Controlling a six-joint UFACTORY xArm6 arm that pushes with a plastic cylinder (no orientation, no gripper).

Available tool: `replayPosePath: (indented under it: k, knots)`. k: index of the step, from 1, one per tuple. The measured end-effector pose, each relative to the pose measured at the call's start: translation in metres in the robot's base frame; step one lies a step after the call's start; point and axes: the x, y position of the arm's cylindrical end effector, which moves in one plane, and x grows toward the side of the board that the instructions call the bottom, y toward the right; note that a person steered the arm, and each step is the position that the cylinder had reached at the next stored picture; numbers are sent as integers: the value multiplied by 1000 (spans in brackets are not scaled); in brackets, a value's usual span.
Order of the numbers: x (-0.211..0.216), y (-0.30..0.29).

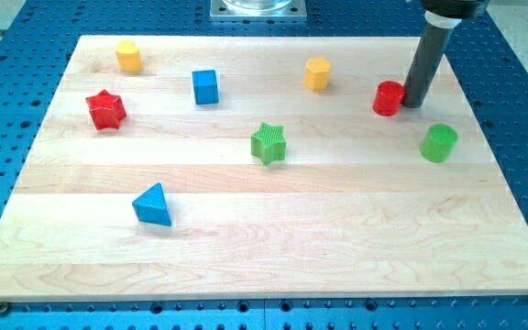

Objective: Move the green circle into the green star

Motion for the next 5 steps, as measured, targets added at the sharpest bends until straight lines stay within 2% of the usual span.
replayPosePath:
  k: [1, 2, 3, 4, 5]
  knots:
    - [27, 3]
    - [32, 16]
    - [74, 79]
    - [98, 36]
    - [95, -66]
